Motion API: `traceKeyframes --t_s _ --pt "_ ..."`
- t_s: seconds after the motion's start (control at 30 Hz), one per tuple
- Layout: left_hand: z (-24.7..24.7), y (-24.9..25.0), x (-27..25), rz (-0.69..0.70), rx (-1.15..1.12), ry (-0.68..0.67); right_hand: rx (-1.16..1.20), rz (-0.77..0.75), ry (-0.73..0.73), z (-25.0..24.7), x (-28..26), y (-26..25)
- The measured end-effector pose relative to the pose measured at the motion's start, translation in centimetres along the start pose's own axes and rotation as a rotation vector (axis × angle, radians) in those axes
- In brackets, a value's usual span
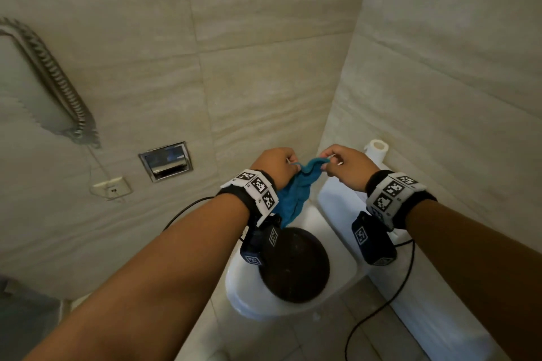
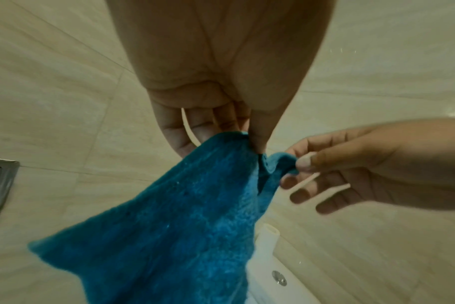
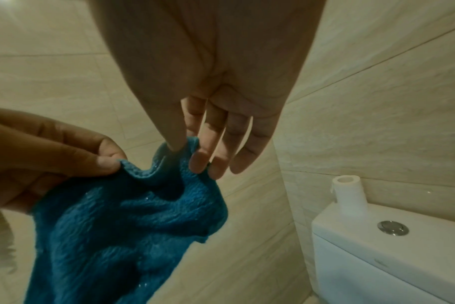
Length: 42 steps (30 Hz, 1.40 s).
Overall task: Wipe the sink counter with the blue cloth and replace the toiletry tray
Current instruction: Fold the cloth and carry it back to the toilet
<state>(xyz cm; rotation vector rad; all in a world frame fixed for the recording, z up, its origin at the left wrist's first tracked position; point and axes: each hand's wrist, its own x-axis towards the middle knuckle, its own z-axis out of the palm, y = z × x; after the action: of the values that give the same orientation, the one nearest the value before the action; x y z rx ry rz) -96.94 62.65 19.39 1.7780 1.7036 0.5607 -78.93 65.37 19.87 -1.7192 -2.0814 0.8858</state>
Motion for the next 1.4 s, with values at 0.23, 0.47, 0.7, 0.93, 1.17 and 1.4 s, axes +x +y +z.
traceKeyframes --t_s 0.23,0.47,0.7,0.93,1.17,1.4 --pt "-3.4 -0.9 2.5 -0.002 -0.147 -0.014 0.044 0.056 -0.036 0.6 0.5 -2.6" --pt "-5.0 -1.4 3.5 -0.062 -0.411 -0.054 0.086 0.307 -0.242 2.5 0.9 -4.6" --pt "-5.5 -0.4 3.9 -0.056 -0.706 -0.028 0.378 0.391 -0.231 2.8 1.5 -5.3" --pt "-5.9 -1.1 4.1 -0.127 -0.819 -0.067 0.581 0.458 -0.269 2.7 2.0 -4.9" --pt "-6.2 -2.0 4.5 -0.139 -0.841 -0.031 0.754 0.471 -0.131 1.8 2.6 -4.3" --pt "-5.7 -2.2 4.7 -0.095 -0.786 -0.034 0.741 0.497 -0.084 1.0 3.2 -4.6"
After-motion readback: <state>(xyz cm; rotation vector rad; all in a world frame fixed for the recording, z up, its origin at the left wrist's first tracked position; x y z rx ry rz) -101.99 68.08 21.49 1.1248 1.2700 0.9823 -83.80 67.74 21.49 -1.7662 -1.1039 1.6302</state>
